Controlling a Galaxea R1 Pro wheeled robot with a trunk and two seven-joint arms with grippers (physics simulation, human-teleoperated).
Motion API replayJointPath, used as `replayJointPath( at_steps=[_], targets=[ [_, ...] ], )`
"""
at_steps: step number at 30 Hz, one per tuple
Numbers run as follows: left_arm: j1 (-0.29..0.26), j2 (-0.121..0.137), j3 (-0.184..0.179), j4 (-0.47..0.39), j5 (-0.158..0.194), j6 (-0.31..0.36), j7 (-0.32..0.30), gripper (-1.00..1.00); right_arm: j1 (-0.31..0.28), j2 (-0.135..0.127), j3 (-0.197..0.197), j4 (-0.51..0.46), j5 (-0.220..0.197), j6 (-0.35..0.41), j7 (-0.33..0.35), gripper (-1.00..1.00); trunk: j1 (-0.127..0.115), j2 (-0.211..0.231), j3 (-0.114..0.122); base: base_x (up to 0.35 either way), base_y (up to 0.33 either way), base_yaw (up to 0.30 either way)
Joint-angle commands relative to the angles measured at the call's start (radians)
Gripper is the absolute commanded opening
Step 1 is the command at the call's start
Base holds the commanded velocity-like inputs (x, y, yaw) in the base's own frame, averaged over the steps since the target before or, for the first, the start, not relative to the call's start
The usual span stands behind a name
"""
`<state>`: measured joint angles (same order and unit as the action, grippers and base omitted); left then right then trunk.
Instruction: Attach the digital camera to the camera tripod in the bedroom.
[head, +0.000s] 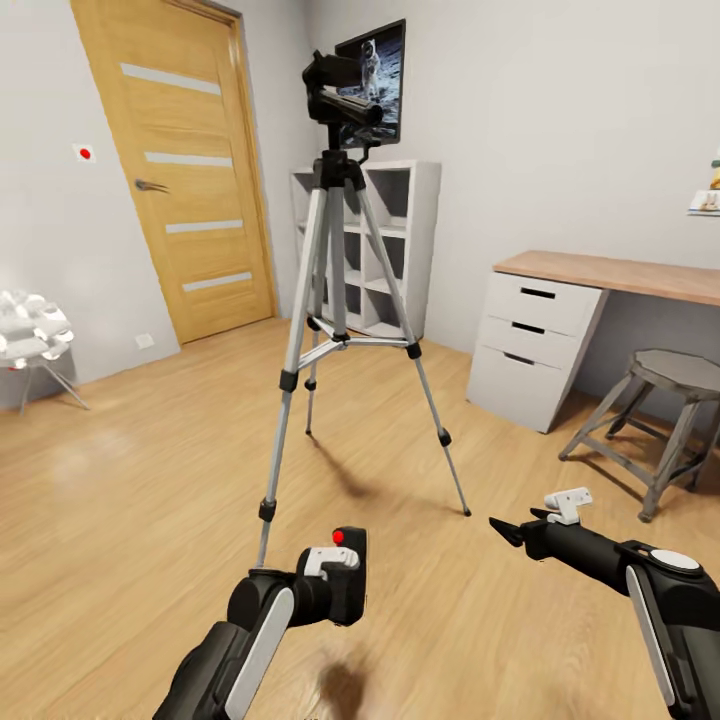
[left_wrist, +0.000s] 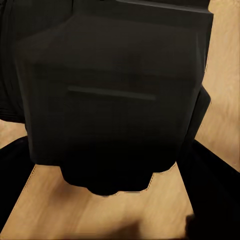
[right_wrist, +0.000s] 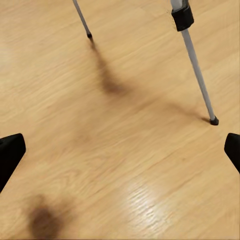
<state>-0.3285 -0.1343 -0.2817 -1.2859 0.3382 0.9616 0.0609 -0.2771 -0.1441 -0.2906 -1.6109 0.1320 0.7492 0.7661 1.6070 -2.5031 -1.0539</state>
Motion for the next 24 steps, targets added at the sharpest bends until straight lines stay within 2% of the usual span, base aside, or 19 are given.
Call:
replayJointPath(
  at_steps=[1,5,6,10,15,18,24],
  targets=[
    [0.008,0.002,0.0,-0.015,0.008,-0.001,0.005,-1.0,-0.001,0.0,-0.001,-0.001,0.01,0.002,0.01,1.0,0.0,0.0,-0.001,0.0,0.0,0.281],
    [0.051,0.015,0.004,-0.081,0.006,-0.011,0.004,-1.0,0.0,0.001,0.001,-0.001,0.011,0.001,0.011,1.0,0.0,0.0,-0.001,0.0,0.0,0.281],
    [0.073,0.026,0.005,-0.104,0.005,-0.014,0.004,-1.0,0.001,0.001,0.003,-0.001,0.011,-0.001,0.012,1.0,0.0,0.0,-0.001,0.0,0.0,0.281],
    [0.089,0.038,0.022,-0.117,0.01,-0.016,0.011,-1.0,0.006,0.0,0.029,-0.001,0.011,-0.003,0.025,1.0,0.0,0.0,-0.001,0.0,0.0,0.281],
    [0.103,0.044,0.069,-0.125,0.015,-0.019,0.017,-1.0,0.009,0.001,0.067,-0.001,0.011,-0.002,0.034,1.0,0.0,0.0,-0.001,0.0,0.0,0.281],
    [0.114,0.044,0.125,-0.128,0.018,-0.023,0.021,-1.0,0.01,0.001,0.095,-0.001,0.011,0.002,0.038,1.0,0.0,0.0,-0.001,0.0,0.0,0.281],
    [0.119,0.034,0.164,-0.127,0.021,-0.025,0.024,-1.0,0.01,0.003,0.136,-0.001,0.012,0.004,0.039,1.0,0.0,0.0,-0.001,0.0,0.0,0.281]
  ],
)
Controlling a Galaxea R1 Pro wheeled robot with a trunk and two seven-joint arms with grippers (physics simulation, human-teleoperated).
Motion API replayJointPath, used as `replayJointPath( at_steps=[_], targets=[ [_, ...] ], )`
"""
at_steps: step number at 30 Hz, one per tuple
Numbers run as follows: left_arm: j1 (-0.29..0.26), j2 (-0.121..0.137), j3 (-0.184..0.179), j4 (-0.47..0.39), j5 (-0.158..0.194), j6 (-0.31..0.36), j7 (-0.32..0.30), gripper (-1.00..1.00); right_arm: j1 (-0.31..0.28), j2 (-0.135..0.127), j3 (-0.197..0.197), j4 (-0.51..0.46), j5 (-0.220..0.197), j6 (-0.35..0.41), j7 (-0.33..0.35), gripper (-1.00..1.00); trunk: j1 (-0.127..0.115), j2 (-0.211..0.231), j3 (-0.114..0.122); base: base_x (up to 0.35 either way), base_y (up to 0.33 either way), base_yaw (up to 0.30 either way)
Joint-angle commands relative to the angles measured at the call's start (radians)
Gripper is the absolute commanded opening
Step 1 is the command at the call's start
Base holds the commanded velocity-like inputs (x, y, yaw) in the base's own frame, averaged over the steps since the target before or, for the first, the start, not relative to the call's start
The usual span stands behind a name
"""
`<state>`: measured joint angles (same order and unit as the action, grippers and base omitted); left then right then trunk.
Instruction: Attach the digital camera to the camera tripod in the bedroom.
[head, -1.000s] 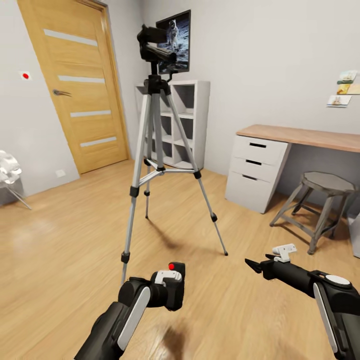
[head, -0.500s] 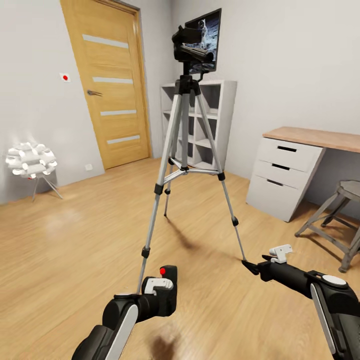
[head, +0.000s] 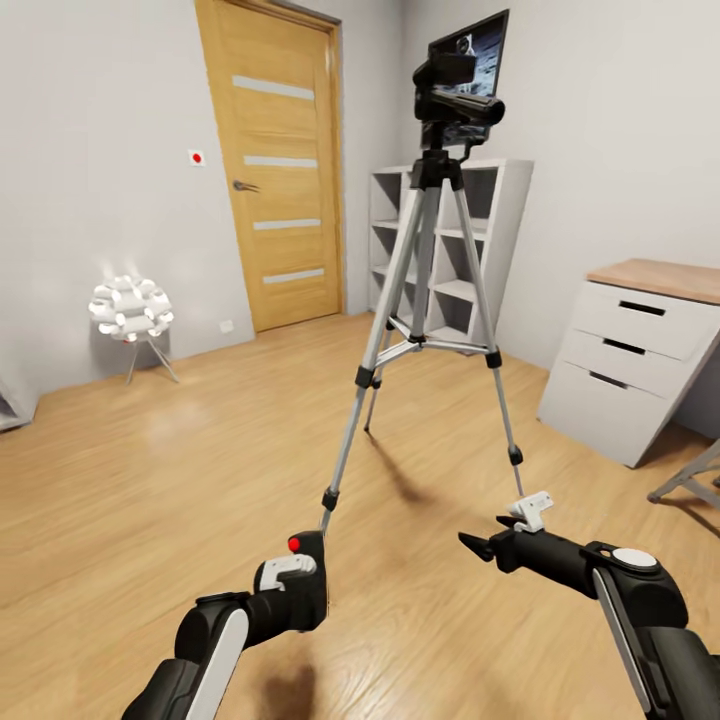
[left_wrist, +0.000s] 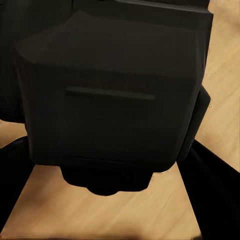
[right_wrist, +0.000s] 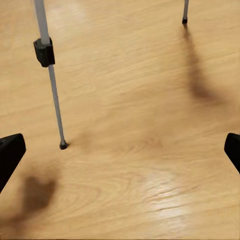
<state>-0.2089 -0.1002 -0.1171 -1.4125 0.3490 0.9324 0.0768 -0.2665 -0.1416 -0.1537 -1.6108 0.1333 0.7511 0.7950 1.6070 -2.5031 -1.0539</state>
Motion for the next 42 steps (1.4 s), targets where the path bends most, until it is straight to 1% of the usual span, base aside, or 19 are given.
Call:
replayJointPath(
  at_steps=[1,4,11,15,19,21,24,28,29,32,34,36,42],
  targets=[
    [-0.001,-0.001,0.001,-0.001,0.01,0.004,0.008,-1.0,0.0,0.0,0.001,-0.001,0.01,0.003,0.01,1.0,0.0,0.0,-0.001,0.0,0.0,0.281],
    [0.0,-0.003,0.004,0.0,0.012,0.004,0.008,-1.0,0.0,0.001,0.009,-0.001,0.01,0.003,0.01,1.0,0.0,0.0,-0.001,0.0,0.0,0.281],
    [0.0,-0.004,0.01,0.009,0.011,0.003,0.006,-1.0,0.0,0.005,0.08,-0.001,0.011,0.003,0.01,1.0,0.0,0.0,-0.001,0.0,0.0,0.281],
    [0.0,-0.005,0.01,0.013,0.01,0.003,0.006,-1.0,0.0,0.006,0.09,-0.001,0.011,0.003,0.01,1.0,0.0,0.0,-0.001,0.0,0.0,0.281],
    [0.0,0.002,0.012,0.017,0.01,0.002,0.004,-1.0,0.0,0.007,0.099,-0.001,0.011,0.003,0.01,1.0,0.0,0.0,-0.001,0.0,0.0,0.281],
    [0.0,0.005,0.012,0.025,0.009,0.001,0.002,-1.0,0.0,0.007,0.116,-0.001,0.011,0.004,0.01,1.0,-0.001,0.0,0.007,0.0,0.0,0.281],
    [0.0,0.007,0.013,0.036,0.008,-0.005,0.001,-1.0,-0.001,0.008,0.129,-0.001,0.011,0.004,0.008,1.0,-0.002,0.001,0.018,0.0,0.0,0.281],
    [0.0,0.009,0.013,0.047,0.008,-0.037,0.007,-1.0,-0.002,0.008,0.141,-0.001,0.011,0.004,0.008,1.0,-0.004,0.002,0.034,0.0,0.0,0.281],
    [0.0,0.01,0.014,0.059,0.008,-0.06,0.008,-1.0,-0.001,0.008,0.158,-0.001,0.011,0.004,0.006,1.0,-0.005,0.002,0.038,0.0,0.0,0.281],
    [0.0,0.01,0.014,0.07,0.008,-0.072,0.008,-1.0,-0.001,0.008,0.186,-0.001,0.012,0.003,0.003,1.0,-0.006,0.003,0.049,0.0,0.0,0.281],
    [0.0,0.01,0.014,0.074,0.008,-0.077,0.009,-1.0,-0.001,0.009,0.199,-0.001,0.013,0.003,0.002,1.0,-0.007,0.003,0.057,0.0,0.0,0.281],
    [0.0,0.01,0.014,0.076,0.008,-0.08,0.009,-1.0,-0.001,0.008,0.207,-0.001,0.013,0.003,0.001,1.0,-0.015,0.017,0.063,0.0,0.0,0.281],
    [0.0,0.007,0.015,0.077,0.01,-0.083,0.006,-1.0,-0.001,0.008,0.218,-0.001,0.014,0.002,0.0,1.0,-0.015,0.017,0.063,0.0,0.0,0.281]
  ],
)
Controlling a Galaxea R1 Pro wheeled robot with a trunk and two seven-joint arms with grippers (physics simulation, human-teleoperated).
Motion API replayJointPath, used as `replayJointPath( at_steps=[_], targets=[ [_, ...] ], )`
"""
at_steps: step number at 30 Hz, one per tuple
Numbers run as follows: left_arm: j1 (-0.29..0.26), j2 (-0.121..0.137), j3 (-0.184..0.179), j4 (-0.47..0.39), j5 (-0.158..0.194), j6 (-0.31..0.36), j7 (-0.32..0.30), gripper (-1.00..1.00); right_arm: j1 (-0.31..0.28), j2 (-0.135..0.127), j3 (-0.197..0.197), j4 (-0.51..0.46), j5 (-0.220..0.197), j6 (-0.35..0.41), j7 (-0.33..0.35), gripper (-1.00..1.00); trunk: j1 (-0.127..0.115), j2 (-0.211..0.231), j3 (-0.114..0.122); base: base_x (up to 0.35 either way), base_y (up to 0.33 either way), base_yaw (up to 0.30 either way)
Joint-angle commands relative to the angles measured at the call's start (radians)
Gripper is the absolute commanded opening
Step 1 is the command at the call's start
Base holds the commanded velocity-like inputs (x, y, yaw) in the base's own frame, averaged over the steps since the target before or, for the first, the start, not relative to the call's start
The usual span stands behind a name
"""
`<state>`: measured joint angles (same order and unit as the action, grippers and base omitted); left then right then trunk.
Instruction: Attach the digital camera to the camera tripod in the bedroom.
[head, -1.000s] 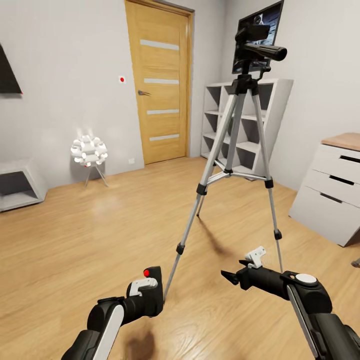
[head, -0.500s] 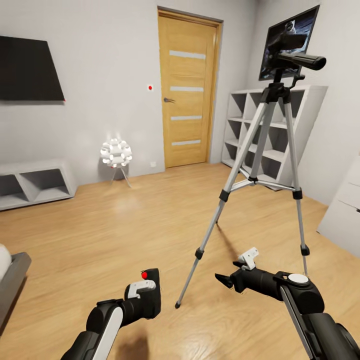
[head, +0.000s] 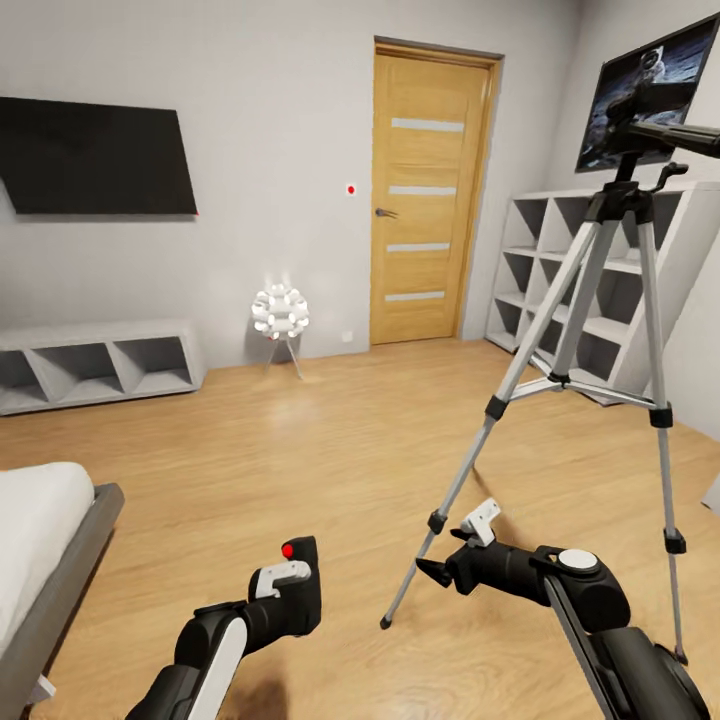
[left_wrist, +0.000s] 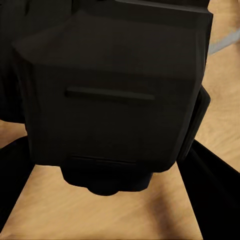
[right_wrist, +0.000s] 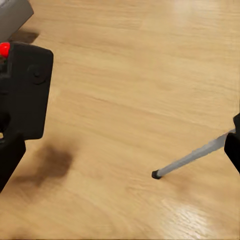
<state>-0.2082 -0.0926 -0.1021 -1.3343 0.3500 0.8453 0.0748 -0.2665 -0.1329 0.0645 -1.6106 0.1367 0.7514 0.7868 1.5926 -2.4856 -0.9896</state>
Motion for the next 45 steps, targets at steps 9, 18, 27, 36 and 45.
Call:
replayJointPath(
  at_steps=[9,18,27,36,45],
  targets=[
    [-0.001,0.007,0.017,-0.011,0.184,0.002,0.004,-1.0,0.0,-0.001,0.003,-0.002,0.011,0.002,0.008,1.0,0.0,0.0,-0.001,0.0,0.0,0.281],
    [-0.001,0.012,0.016,-0.008,0.222,-0.001,0.008,-1.0,0.0,-0.001,0.003,-0.002,0.011,0.002,0.008,1.0,0.0,0.0,-0.001,0.0,0.0,0.281],
    [0.0,0.023,0.011,0.01,0.226,-0.002,0.011,-1.0,0.0,-0.001,0.003,-0.002,0.011,0.002,0.008,1.0,0.0,0.0,-0.001,0.009,0.003,0.281],
    [0.0,0.031,0.001,0.012,0.227,-0.003,0.011,-1.0,0.0,-0.001,-0.002,-0.002,0.011,0.002,0.008,1.0,-0.016,0.028,0.012,0.062,0.03,0.153],
    [0.0,0.036,-0.001,0.013,0.226,-0.005,0.014,-1.0,0.0,-0.001,-0.005,-0.002,0.011,0.001,0.009,1.0,-0.05,0.091,0.04,0.007,0.003,0.017]
  ],
)
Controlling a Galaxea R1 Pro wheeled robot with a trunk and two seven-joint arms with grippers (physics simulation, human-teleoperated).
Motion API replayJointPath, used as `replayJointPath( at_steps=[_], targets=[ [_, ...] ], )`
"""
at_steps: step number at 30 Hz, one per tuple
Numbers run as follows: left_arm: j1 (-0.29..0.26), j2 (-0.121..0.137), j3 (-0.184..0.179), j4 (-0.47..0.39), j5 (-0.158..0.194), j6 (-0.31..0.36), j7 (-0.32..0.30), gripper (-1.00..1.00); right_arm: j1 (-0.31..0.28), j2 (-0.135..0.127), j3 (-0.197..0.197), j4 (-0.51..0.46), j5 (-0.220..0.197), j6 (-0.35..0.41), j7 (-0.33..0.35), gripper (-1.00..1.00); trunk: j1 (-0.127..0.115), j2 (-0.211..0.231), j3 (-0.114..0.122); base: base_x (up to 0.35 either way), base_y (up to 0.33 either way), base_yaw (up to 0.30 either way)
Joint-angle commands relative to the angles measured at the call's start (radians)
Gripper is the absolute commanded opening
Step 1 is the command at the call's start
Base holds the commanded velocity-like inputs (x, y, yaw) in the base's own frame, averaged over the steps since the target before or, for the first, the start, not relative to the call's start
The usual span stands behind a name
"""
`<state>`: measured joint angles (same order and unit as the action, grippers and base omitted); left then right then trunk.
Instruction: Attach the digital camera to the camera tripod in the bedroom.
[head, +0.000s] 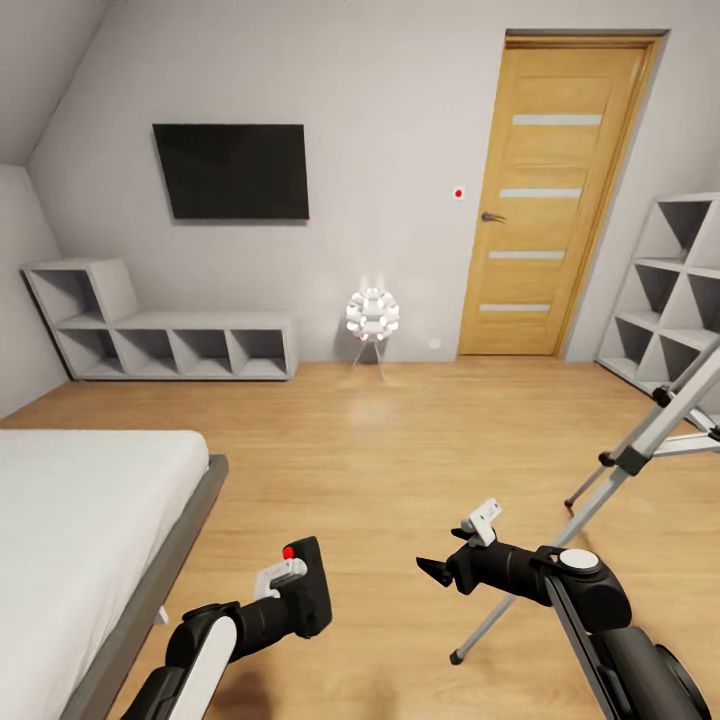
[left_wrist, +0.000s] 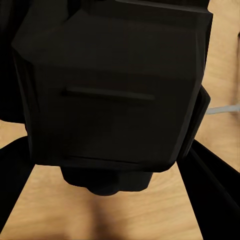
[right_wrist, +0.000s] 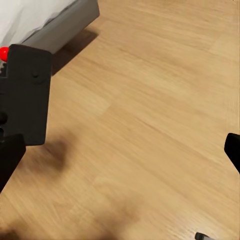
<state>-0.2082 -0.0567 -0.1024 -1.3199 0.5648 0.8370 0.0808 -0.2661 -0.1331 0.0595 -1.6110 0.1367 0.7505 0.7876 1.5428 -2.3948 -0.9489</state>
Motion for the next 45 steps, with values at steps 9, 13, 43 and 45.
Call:
replayJointPath(
  at_steps=[9,13,43,45],
  targets=[
    [-0.001,0.003,0.0,0.002,0.011,0.002,0.01,-1.0,-0.001,0.0,-0.001,-0.001,0.008,0.0,0.01,1.0,-0.035,0.063,0.027,0.0,0.0,0.001],
    [-0.001,0.003,0.0,0.012,0.01,0.002,0.01,-1.0,-0.001,0.0,0.0,-0.001,0.008,0.001,0.011,1.0,-0.05,0.091,0.04,0.0,0.0,0.0],
    [-0.002,-0.007,0.001,0.044,-0.089,-0.051,0.007,-1.0,-0.001,0.0,-0.003,-0.001,0.006,0.0,0.014,1.0,-0.165,0.301,0.134,0.0,0.0,0.0],
    [-0.002,-0.006,0.003,0.059,-0.087,-0.095,0.005,-1.0,-0.002,0.001,-0.009,-0.001,0.005,-0.001,0.015,1.0,-0.173,0.315,0.14,0.0,0.0,0.0]
  ],
)
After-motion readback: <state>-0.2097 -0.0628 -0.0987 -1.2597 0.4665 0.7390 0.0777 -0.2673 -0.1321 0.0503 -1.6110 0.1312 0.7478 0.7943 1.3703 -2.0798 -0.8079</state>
